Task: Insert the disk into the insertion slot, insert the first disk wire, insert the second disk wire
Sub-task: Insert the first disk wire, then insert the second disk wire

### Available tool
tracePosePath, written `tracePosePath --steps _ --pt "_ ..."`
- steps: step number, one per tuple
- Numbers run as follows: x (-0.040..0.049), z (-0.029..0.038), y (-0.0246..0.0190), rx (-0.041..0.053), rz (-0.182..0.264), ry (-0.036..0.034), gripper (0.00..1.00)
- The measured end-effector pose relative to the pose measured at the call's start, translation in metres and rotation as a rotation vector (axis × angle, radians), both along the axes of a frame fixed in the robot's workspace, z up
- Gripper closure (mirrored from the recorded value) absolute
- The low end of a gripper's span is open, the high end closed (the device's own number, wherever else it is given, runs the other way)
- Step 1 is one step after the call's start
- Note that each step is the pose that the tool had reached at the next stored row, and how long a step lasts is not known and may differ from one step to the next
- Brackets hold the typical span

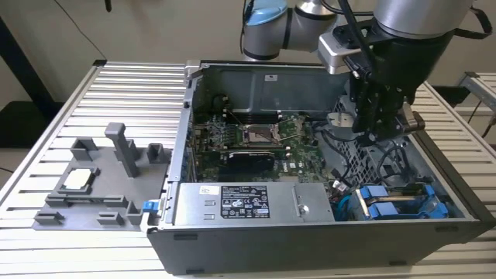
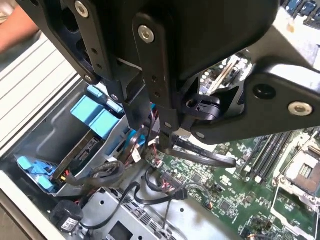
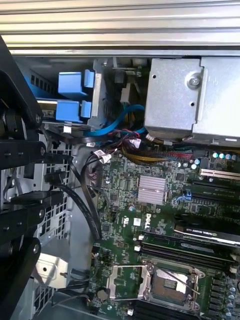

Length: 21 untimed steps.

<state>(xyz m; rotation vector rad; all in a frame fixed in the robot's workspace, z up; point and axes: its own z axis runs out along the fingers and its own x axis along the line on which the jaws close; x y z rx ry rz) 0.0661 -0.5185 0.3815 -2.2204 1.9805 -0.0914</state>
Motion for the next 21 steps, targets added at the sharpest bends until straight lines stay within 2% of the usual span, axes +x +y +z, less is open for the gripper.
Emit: tracePosePath --steps 10,13,14,20,21 --pt "-0.0055 -0.0013 -0.0001 0.0000 -0.005 -0.0022 0.64" --pt "-0.0063 -0.0013 -0.0001 -0.0001 -0.008 -0.0023 0.66" --pt "-0.0063 -0.0013 0.0000 0.0000 -0.009 -0.0023 0.74" --pt "-0.0064 -0.0013 0.0000 0.0000 -0.009 -0.0023 0.74" --pt "-0.0064 -0.0013 0.0000 -0.0001 -0.009 -0.0023 0.76"
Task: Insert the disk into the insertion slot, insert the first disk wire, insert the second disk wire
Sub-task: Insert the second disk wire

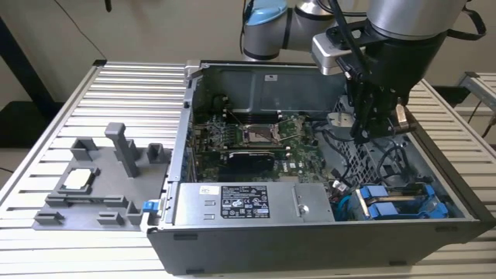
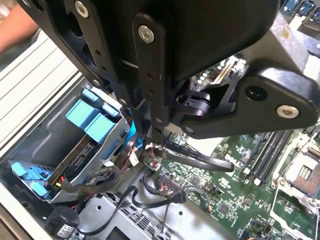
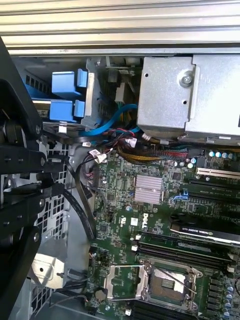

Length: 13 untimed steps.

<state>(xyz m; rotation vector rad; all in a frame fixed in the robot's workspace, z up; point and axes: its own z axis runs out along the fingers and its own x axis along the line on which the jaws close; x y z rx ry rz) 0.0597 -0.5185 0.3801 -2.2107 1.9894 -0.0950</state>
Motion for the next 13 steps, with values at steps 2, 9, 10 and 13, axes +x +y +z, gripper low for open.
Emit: tracePosePath --steps 2,9,10,13 --pt "0.0000 0.0000 0.0000 0.0000 0.000 0.0000 0.83" --pt "0.0000 0.0000 0.0000 0.0000 0.000 0.0000 0.84" --pt "0.0000 0.0000 -0.0001 0.0000 0.000 0.0000 0.84" --pt "0.0006 0.0000 -0.0020 0.0000 0.000 0.0002 0.84"
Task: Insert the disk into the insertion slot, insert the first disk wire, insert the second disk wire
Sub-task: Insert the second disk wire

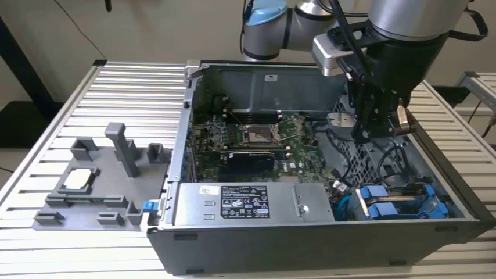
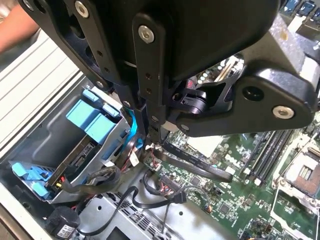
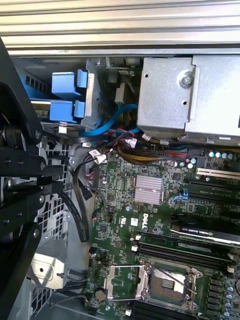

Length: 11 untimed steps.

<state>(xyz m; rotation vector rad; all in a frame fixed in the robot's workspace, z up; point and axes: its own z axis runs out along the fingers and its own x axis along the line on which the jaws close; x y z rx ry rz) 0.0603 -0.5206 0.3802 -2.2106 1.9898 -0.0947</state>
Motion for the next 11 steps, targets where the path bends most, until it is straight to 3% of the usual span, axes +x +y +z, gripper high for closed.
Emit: tracePosePath --steps 4,11 --pt "0.0039 -0.0001 -0.0093 0.0001 0.000 0.0056 0.84" --pt "0.0128 0.0000 -0.0309 -0.0002 0.000 0.0225 0.84"
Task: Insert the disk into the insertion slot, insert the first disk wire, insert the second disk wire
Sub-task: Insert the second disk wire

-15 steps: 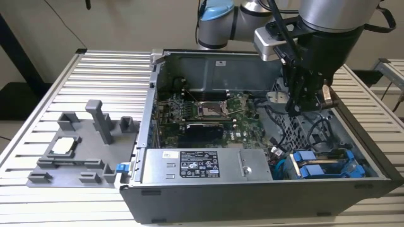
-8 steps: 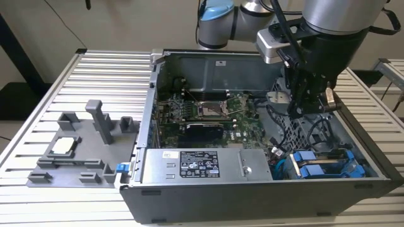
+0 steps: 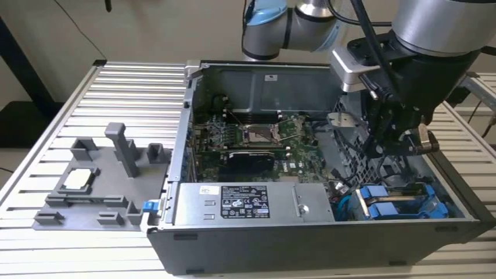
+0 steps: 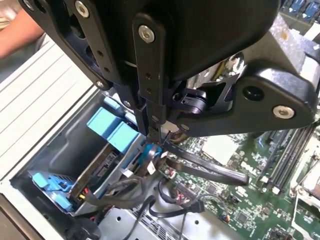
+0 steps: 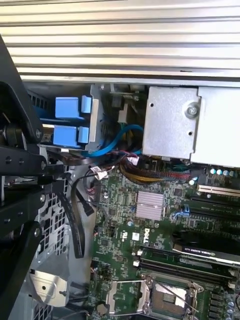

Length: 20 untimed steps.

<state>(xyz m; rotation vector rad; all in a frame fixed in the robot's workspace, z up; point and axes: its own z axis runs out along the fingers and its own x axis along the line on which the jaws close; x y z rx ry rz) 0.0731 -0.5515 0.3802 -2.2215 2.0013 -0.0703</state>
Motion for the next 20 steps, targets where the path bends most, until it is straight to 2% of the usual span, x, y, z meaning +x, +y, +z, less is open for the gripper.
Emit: tracePosePath --steps 5,9,13,15,17,20 --pt "0.0076 -0.0002 -0.0147 0.0001 0.000 0.0146 0.84" --pt "0.0158 -0.0004 -0.0229 0.0002 0.000 0.0312 0.84" --pt "0.0258 -0.0006 -0.0259 0.0005 0.000 0.0488 0.84" --pt "0.0321 -0.0007 -0.0264 0.0009 0.000 0.0554 0.84" --pt "0.0379 -0.0009 -0.0268 0.0031 0.000 0.0582 0.84" --pt "0.0432 -0.0018 -0.0271 0.0095 0.000 0.0588 0.84"
